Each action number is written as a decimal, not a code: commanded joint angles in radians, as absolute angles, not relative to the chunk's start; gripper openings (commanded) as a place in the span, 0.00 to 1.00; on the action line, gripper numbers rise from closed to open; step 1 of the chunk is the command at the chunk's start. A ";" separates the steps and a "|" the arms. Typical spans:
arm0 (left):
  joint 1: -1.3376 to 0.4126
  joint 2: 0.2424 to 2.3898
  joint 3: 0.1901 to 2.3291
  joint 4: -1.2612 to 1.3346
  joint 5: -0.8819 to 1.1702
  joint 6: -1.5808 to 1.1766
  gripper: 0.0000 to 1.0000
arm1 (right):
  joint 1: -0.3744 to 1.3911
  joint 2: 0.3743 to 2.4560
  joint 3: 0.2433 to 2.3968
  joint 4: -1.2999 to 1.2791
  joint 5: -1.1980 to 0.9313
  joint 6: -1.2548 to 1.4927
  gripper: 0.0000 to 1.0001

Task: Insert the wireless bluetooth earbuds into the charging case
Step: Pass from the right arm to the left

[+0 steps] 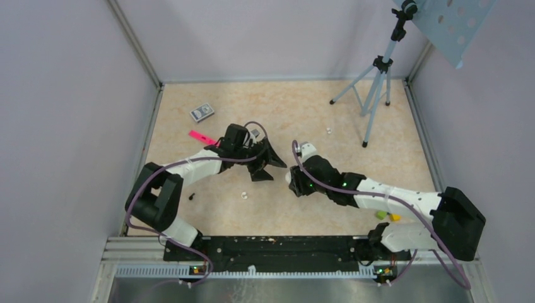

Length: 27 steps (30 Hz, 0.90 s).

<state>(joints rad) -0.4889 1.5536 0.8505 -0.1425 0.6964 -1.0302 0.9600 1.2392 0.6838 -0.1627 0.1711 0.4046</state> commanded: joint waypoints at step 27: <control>-0.531 1.561 0.828 0.131 0.953 -0.832 0.63 | 0.966 1.192 0.701 -0.062 0.115 0.509 0.31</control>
<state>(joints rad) -0.5167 1.5307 0.7864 0.0662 0.9081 -0.8387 0.9600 1.1954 0.6609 -0.0990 0.1184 0.5011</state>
